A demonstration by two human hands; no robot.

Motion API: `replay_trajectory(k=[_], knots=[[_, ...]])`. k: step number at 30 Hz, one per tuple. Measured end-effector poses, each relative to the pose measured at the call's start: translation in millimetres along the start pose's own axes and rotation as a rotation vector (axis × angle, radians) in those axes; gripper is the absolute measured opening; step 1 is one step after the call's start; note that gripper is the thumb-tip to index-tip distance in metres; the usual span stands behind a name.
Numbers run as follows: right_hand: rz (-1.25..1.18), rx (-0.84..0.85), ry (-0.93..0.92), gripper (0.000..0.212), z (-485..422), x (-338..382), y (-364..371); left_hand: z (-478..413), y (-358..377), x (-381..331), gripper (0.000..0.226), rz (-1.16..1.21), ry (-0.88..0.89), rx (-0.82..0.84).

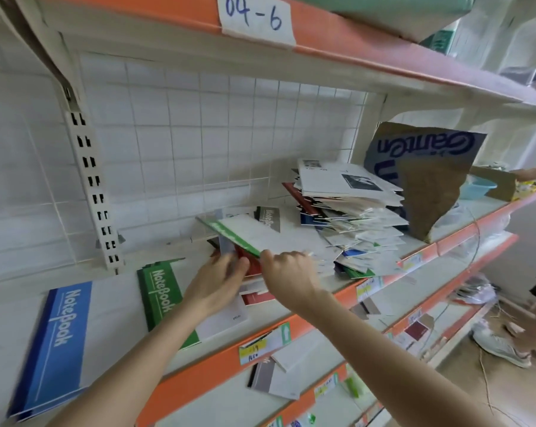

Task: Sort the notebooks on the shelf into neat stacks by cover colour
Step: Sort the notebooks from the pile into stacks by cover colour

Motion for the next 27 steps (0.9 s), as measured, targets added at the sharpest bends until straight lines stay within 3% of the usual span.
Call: replay_trajectory(k=[2, 5, 7, 9, 12, 16, 18, 22, 27], knots=[[-0.13, -0.077, -0.128, 0.013, 2, 19, 3, 5, -6, 4, 0.042, 0.359, -0.094, -0.031], [-0.368, -0.124, -0.31, 0.004, 8, 43, 4, 10, -10, 28, 0.016, 0.824, -0.399, -0.172], [-0.484, -0.025, -0.349, 0.024, 7, 48, 9, 13, -10, 44, 0.012, 0.961, -0.527, -0.215], [-0.551, 0.043, -0.267, 0.037, -1, 37, 11, 18, -11, 52, 0.01, 1.086, -0.566, -0.219], [-0.516, 0.107, 0.046, 0.037, -25, -7, 22, 29, -21, 66, 0.018, 1.169, -0.579, -0.24], [-0.436, 0.398, 0.35, 0.028, -38, -49, 63, 45, -30, 83, 0.016, 1.242, -0.603, -0.266], [-0.321, 0.485, 0.384, 0.033, -40, -49, 76, 52, -34, 89, 0.021, 1.257, -0.609, -0.28], [-0.203, 0.433, 0.375, 0.042, -46, -42, 70, 64, -44, 90, 0.026, 1.262, -0.572, -0.288], [-0.101, 0.382, 0.259, 0.028, -50, -29, 57, 75, -48, 85, 0.027, 1.27, -0.544, -0.228]])
Point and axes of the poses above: each hand's wrist, its own z-axis away from the middle knuckle, its own y-axis out of the palm, x = y × z, the point moved 7 cm from there along -z, towards the middle knuckle, and after that the axes turned 13 degrees about -z, right-handed, at the moved point
